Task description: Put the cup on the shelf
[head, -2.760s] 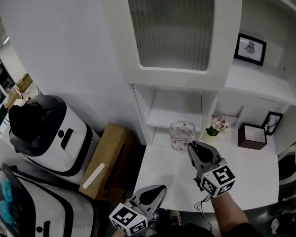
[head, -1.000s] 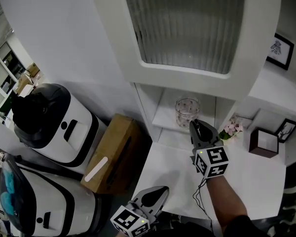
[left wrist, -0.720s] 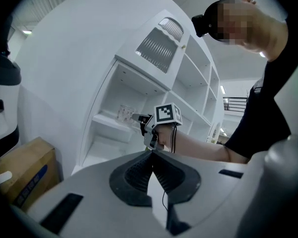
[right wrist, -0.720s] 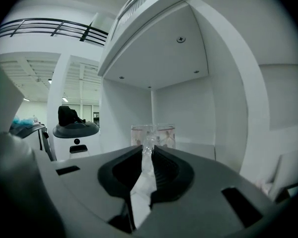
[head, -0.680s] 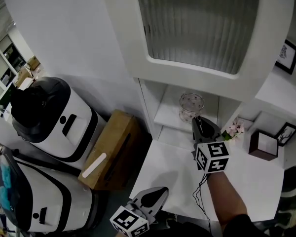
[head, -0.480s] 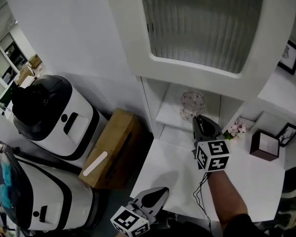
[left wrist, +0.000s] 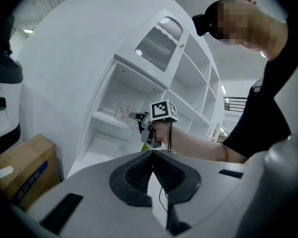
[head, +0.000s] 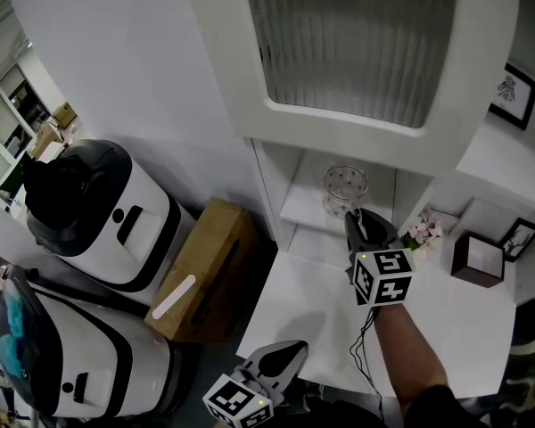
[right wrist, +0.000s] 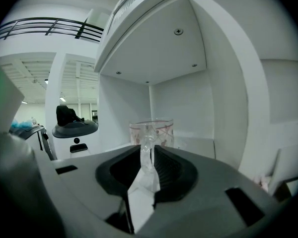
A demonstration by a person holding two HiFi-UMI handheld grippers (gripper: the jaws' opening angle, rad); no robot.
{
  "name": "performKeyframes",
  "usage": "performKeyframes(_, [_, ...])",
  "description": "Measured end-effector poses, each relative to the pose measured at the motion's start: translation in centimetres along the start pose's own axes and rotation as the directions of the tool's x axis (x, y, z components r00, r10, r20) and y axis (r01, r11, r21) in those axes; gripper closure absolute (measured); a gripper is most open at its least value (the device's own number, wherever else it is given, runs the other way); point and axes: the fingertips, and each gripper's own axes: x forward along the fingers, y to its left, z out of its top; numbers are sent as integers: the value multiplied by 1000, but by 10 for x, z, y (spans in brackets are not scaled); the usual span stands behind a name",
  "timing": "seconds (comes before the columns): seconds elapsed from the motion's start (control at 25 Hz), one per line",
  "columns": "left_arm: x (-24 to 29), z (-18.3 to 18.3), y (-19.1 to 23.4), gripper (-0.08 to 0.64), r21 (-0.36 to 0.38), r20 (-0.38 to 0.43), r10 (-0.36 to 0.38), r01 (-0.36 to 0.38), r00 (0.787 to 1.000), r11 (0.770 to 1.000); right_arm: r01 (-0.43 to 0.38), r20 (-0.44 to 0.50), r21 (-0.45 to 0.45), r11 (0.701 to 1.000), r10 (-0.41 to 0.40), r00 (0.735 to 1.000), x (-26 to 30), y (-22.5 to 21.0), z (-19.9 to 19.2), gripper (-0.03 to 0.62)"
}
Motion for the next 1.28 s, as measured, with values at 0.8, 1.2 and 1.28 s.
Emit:
performKeyframes(0.8, [-29, -1, -26, 555, 54, -2, -82, 82, 997, 995, -48, 100, 125, 991, 35, 994, -111, 26, 1, 578])
performKeyframes(1.2, [-69, -6, -40, 555, 79, -18, -156, 157, 988, 984, -75, 88, 149, 986, 63, 994, -171, 79, -20, 587])
performKeyframes(1.28, [-80, -8, -41, 555, 75, -8, -164, 164, 986, 984, -75, 88, 146, 986, 62, 994, -182, 93, -22, 588])
